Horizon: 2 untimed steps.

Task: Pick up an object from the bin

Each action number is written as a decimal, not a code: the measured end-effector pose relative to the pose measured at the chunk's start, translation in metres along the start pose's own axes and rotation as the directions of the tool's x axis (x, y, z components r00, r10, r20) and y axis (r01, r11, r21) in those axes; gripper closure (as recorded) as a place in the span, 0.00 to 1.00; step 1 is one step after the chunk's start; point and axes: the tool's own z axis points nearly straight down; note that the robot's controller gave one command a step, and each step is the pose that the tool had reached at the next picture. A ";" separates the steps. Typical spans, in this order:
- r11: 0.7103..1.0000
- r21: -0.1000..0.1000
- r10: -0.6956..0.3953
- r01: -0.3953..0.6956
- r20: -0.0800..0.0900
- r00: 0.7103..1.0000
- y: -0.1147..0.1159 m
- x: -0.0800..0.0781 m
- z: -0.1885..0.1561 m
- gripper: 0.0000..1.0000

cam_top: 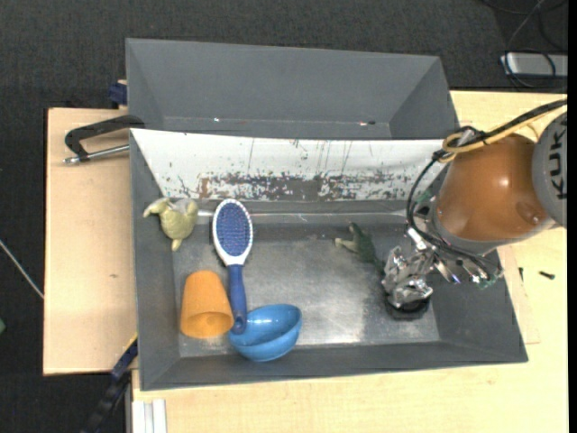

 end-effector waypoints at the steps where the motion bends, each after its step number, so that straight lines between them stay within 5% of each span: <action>1: 0.927 -0.001 0.375 -0.375 0.017 0.927 -0.007 0.023 0.002 1.00; 2: 0.999 -0.002 0.048 -0.048 -0.003 0.999 -0.001 0.001 -0.096 1.00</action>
Offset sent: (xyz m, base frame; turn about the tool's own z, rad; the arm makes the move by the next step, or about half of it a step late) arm -0.0281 -0.0209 -0.0152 0.3855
